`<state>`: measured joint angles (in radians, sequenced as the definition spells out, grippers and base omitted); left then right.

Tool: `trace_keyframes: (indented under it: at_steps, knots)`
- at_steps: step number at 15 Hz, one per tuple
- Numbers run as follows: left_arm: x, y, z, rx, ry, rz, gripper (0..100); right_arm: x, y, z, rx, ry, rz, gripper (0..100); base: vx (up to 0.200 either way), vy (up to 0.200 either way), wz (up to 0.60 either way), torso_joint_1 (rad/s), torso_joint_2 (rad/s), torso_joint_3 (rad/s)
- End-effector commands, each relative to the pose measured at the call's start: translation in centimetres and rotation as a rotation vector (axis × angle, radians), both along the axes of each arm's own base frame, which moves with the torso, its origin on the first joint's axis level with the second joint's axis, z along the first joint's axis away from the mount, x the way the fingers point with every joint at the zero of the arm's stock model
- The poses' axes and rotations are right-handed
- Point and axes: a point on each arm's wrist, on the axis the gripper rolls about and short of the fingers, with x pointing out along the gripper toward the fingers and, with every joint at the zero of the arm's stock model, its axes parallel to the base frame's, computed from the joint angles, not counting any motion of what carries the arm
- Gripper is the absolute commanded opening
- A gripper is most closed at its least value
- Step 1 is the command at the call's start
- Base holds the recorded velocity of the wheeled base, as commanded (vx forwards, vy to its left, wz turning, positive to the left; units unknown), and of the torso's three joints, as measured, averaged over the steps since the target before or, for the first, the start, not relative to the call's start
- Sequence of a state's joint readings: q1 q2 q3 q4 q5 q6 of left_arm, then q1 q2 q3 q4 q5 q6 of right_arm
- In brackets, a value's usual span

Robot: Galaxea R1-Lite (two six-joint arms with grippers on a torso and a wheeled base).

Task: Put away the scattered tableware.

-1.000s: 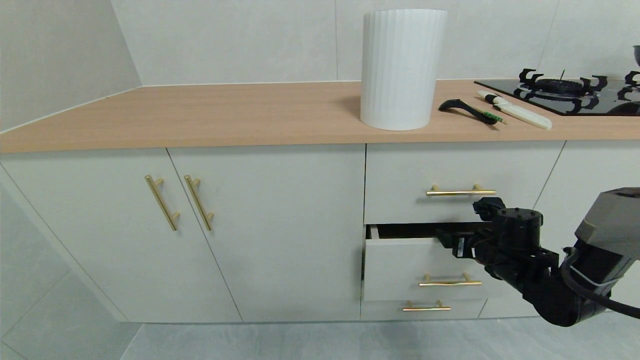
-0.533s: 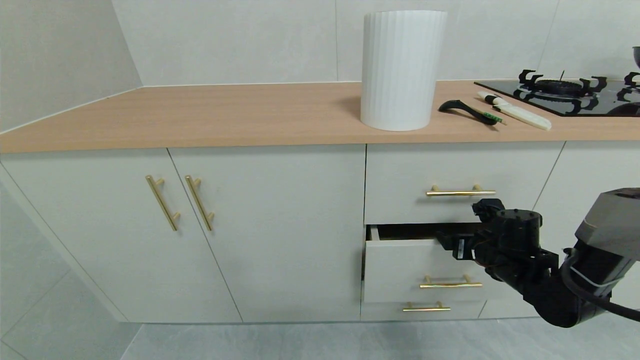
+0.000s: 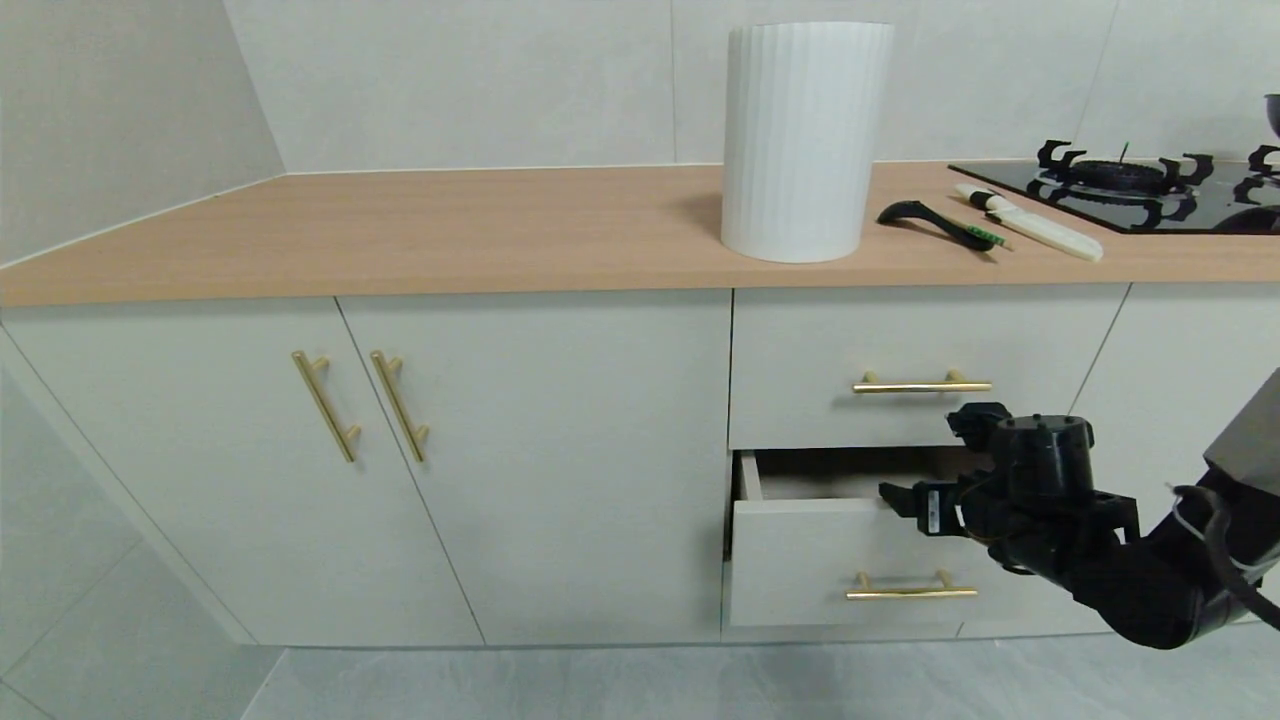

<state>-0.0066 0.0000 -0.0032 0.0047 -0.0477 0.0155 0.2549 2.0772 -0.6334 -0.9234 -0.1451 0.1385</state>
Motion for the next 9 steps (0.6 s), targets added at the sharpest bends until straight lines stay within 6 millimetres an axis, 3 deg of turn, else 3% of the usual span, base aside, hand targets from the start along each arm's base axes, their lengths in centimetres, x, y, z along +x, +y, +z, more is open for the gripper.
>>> trace_keyframes:
  at_steps: [1, 9]
  knots:
    - [0.0, 0.0, 0.0, 0.0, 0.002, 0.001, 100, -0.8, 0.0, 1.9, 0.006, -0.016, 0.008, 100, 0.0, 0.0, 0.0, 0.0, 0.0, 0.0]
    - [0.0, 0.0, 0.0, 0.0, 0.002, 0.001, 100, -3.7, 0.0, 3.6, -0.017, 0.173, 0.13, 100, 0.0, 0.0, 0.0, 0.0, 0.0, 0.0]
